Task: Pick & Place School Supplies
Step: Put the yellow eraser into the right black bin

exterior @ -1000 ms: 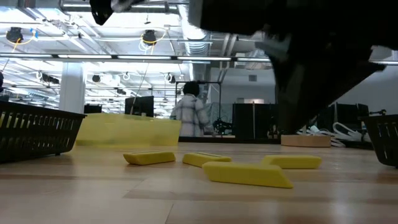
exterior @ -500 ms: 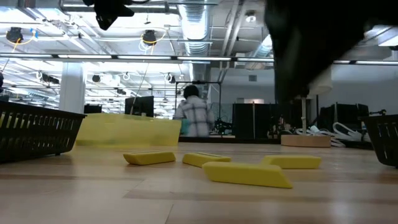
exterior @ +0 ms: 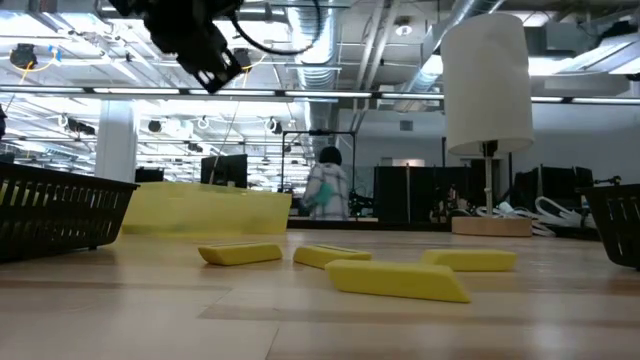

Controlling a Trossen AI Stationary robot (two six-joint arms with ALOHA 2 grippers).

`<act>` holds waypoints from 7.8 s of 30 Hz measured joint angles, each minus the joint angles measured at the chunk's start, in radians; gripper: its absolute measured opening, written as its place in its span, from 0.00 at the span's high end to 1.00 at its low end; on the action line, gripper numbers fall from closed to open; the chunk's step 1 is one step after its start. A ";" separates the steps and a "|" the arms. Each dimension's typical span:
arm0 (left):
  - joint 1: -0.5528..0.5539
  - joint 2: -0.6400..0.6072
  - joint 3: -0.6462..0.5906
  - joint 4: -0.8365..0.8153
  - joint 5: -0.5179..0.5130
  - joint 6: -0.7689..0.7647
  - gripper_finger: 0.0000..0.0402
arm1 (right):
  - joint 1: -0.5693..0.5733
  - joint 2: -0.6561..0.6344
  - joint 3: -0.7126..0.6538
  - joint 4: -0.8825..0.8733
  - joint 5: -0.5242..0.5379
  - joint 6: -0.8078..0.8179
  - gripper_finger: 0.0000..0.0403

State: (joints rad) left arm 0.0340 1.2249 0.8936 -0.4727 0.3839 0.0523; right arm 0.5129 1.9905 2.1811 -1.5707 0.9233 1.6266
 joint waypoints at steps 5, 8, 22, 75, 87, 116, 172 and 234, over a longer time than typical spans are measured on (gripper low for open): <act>-0.051 0.127 0.000 0.049 0.051 0.045 0.99 | -0.032 -0.101 0.000 0.000 0.048 -0.136 1.00; -0.079 0.187 0.000 0.143 0.062 0.051 0.99 | -0.037 -0.135 0.000 0.000 0.051 -0.193 1.00; -0.171 0.508 0.000 0.514 0.087 -0.031 1.00 | 0.009 -0.168 0.000 0.000 0.053 -0.265 1.00; -0.146 0.531 -0.190 0.796 0.141 -0.193 1.00 | 0.066 -0.168 0.000 0.000 0.083 -0.239 1.00; -0.184 0.547 -0.188 0.874 0.090 -0.221 1.00 | 0.059 -0.168 0.000 0.000 0.082 -0.240 1.00; -0.183 0.593 -0.188 0.897 0.050 -0.204 1.00 | 0.040 -0.168 0.000 0.003 0.073 -0.247 1.00; -0.160 0.689 -0.153 0.775 0.112 -0.154 1.00 | 0.044 -0.168 0.000 0.008 0.043 -0.292 1.00; -0.118 -0.471 -0.154 -0.094 -0.178 -0.376 0.82 | -0.305 -0.136 -0.069 0.479 -0.839 -1.554 0.85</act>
State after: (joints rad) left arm -0.0845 0.7539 0.7399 -0.5663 0.2057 -0.3233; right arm 0.2076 1.8549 2.1120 -1.0916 0.0843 0.0728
